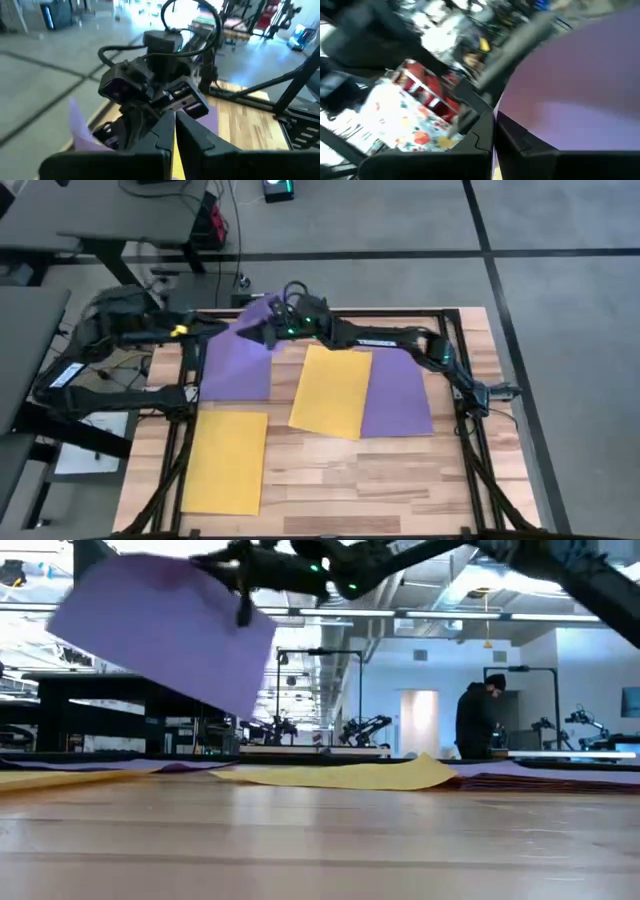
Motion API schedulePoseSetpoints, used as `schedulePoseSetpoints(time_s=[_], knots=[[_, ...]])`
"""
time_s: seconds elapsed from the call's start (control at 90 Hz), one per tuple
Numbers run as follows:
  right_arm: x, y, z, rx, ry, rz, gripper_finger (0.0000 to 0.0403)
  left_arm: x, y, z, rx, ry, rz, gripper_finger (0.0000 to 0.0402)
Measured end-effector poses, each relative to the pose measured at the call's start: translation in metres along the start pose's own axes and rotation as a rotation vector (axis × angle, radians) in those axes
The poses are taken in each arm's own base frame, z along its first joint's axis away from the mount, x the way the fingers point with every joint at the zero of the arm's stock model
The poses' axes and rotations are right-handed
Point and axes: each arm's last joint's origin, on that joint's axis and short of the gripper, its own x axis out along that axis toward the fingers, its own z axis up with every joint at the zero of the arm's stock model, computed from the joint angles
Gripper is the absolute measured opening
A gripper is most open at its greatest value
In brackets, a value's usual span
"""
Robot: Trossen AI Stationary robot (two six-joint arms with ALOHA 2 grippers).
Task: Organize paper
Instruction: Stack the purple paper on top of the other purple paper
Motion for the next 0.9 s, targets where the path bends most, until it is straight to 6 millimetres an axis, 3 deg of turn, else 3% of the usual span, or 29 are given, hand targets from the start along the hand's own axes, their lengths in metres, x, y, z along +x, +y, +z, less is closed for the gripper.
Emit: schedulePoseSetpoints(time_s=[0.067,0.244,0.5,0.622,0.9], knots=[[0.005,-0.014,-0.005,0.019,0.032,-0.046,0.0000,-0.010,-0.001,0.000,0.009,-0.030,0.000,0.0000],[0.007,-0.055,-0.042,0.126,0.172,-0.221,0.0000,-0.025,-0.003,-0.005,-0.015,-0.024,0.004,0.0000],[0.011,-0.076,-0.087,0.259,0.253,-0.415,0.0000,-0.024,-0.002,-0.014,-0.027,0.052,0.009,0.0000],[0.009,-0.078,-0.093,0.250,0.254,-0.507,0.0000,-0.020,-0.002,-0.014,-0.030,0.072,0.011,0.0000],[0.010,-0.093,-0.110,0.417,0.127,-0.637,0.0000,-0.016,-0.001,-0.014,-0.043,0.082,0.012,0.0000]])
